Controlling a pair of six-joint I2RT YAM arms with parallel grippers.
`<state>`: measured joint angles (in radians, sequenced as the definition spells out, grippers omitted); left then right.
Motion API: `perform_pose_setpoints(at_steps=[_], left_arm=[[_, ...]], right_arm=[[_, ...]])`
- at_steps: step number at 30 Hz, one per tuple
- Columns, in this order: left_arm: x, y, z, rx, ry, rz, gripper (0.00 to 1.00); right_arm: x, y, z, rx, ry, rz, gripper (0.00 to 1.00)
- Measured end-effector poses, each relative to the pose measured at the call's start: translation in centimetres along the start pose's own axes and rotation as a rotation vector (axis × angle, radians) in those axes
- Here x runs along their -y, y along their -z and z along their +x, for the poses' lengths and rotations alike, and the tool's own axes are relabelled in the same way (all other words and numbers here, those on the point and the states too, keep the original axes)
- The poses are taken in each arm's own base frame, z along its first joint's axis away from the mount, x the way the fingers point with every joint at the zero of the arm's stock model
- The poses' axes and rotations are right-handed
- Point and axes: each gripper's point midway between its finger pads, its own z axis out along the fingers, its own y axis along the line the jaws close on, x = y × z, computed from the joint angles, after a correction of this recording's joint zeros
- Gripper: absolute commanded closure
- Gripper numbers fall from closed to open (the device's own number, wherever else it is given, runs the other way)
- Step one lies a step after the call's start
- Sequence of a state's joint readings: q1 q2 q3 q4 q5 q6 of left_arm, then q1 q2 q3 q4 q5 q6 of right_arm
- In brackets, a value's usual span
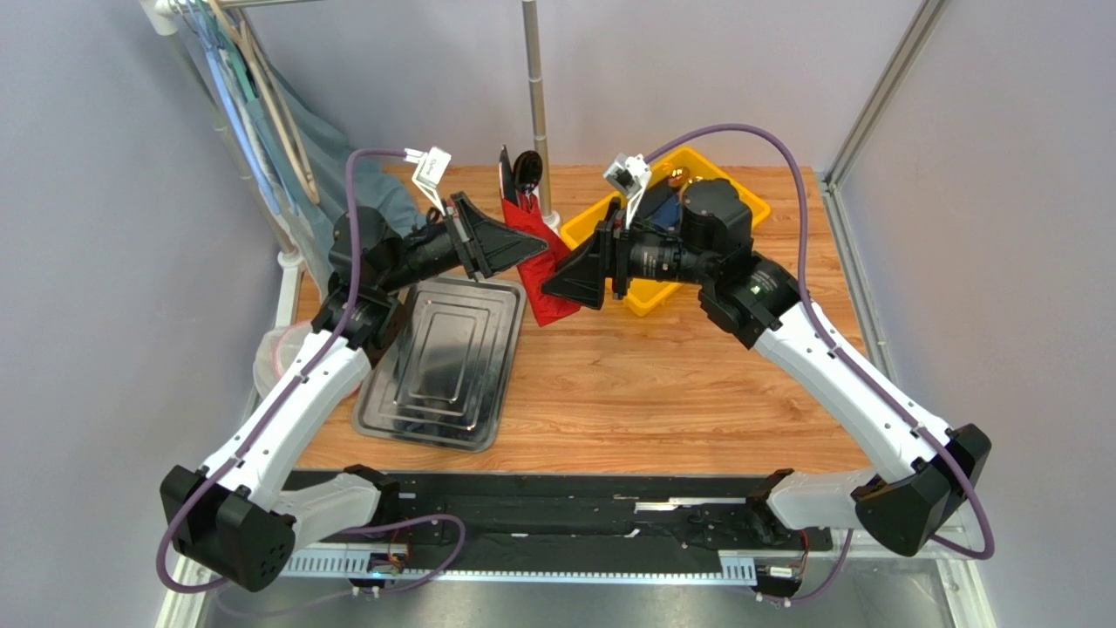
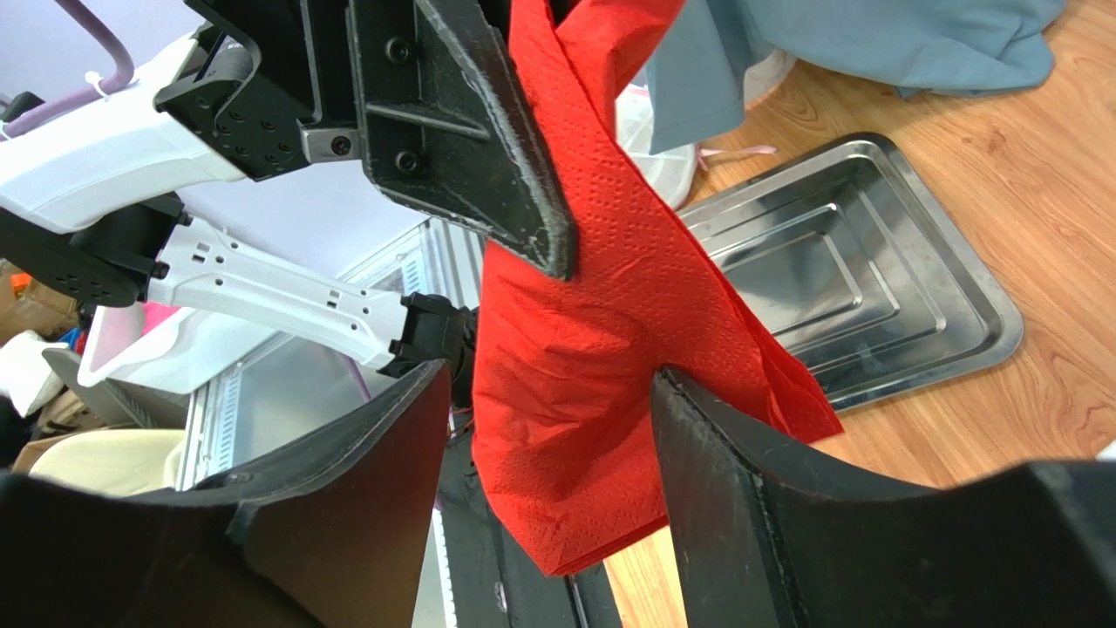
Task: Place the utensils on the paper napkin and roll it up
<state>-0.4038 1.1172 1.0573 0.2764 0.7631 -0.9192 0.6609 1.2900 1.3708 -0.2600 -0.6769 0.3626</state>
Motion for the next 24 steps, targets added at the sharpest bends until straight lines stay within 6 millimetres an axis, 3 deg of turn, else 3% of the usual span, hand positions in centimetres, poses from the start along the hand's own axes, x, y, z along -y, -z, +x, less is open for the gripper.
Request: perform_pose_setpoints(at_steps=[11,20,24], left_arm=[[1.7,-0.1,0.1,-0.013,0.006,0.068,1.0],[2.4,-0.3,0.4,-0.03,0.022,0.099,1.0],[3.1,-0.4,0.4,-0.037,0.024,0.122,1.0]], right_arm=[[-0.8,-0.4,-0.3,0.009,0.004,-0.063,0.35],[-2.0,-0.6,-0.1,0.013,-0.024,-0.15,0.52],[-2.5,-0.7,-0.2,0.019,-0.043,-0.187,0.66]])
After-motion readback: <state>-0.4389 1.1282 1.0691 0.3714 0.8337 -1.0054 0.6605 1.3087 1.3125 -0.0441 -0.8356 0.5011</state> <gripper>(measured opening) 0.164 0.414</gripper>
